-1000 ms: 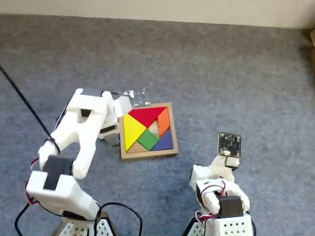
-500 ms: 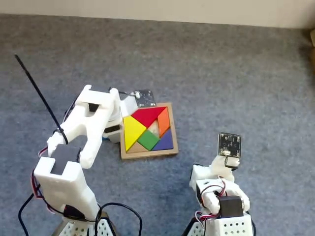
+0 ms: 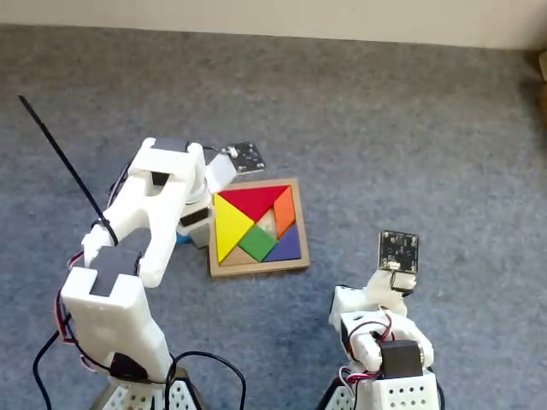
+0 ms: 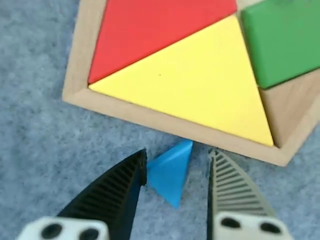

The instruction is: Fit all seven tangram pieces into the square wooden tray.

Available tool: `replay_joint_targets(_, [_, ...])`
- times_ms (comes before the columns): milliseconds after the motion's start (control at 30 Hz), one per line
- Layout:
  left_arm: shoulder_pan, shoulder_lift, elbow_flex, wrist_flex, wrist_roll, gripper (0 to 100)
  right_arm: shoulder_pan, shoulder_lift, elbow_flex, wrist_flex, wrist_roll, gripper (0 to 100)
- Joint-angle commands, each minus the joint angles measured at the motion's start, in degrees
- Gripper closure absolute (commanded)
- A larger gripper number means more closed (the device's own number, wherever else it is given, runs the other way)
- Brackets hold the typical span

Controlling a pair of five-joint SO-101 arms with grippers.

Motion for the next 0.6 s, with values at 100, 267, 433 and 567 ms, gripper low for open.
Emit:
replay_joint_targets(100, [-2.6, -0.5, -2.5, 0.4, 1.0, 79, 0.6, -1.2, 6.5, 0.5, 0.7, 99.3])
replay_joint_targets(267, [-4.2, -0.4, -2.4, 0.4, 1.0, 79, 0.6, -1.2, 6.5, 0.5, 0.7, 99.3])
replay_joint_targets(433, [-4.1, -0.4, 0.4, 0.3, 0.7, 79, 0.6, -1.2, 6.5, 0.5, 0.7, 99.3])
replay_joint_targets(567, [-3.2, -0.5, 1.3, 0.3, 1.0, 79, 0.6, -1.2, 6.5, 0.5, 0.7, 99.3])
